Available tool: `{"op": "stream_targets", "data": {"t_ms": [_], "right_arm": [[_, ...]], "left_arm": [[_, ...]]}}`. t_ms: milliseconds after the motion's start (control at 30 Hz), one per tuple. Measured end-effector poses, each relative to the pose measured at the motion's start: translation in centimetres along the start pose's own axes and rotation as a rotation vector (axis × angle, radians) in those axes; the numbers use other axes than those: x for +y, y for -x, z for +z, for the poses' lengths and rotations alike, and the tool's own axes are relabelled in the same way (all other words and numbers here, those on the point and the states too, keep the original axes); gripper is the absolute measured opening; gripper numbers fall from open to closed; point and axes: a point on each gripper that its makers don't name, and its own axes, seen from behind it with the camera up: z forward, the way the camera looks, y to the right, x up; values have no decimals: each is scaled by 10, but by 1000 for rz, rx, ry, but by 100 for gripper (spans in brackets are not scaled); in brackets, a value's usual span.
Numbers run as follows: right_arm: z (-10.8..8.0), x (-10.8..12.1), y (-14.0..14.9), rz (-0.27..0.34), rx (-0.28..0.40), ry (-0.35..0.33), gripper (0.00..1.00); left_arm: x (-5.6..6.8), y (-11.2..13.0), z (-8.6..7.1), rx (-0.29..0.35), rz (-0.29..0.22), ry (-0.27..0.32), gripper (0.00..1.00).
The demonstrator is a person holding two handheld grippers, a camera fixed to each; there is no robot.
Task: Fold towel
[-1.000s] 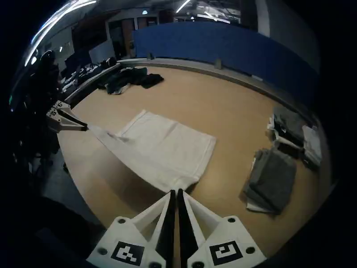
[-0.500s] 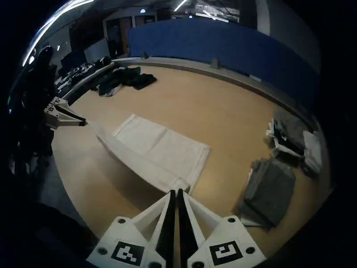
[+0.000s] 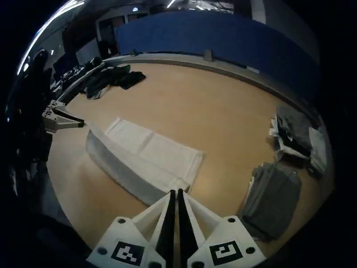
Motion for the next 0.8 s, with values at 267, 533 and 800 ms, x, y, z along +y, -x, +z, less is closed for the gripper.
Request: {"op": "stream_targets", "data": {"t_ms": [267, 533, 800], "right_arm": [[25, 10, -1, 34, -22, 4, 4], [40, 19, -4, 58, -36, 8, 4], [52, 23, -2, 46, -59, 19, 4]], "left_arm": [[-9, -1, 24, -6, -4, -2, 4], [-17, 0, 40, -21, 6, -13, 4], [-21, 1, 56, -18, -16, -18, 5]]}}
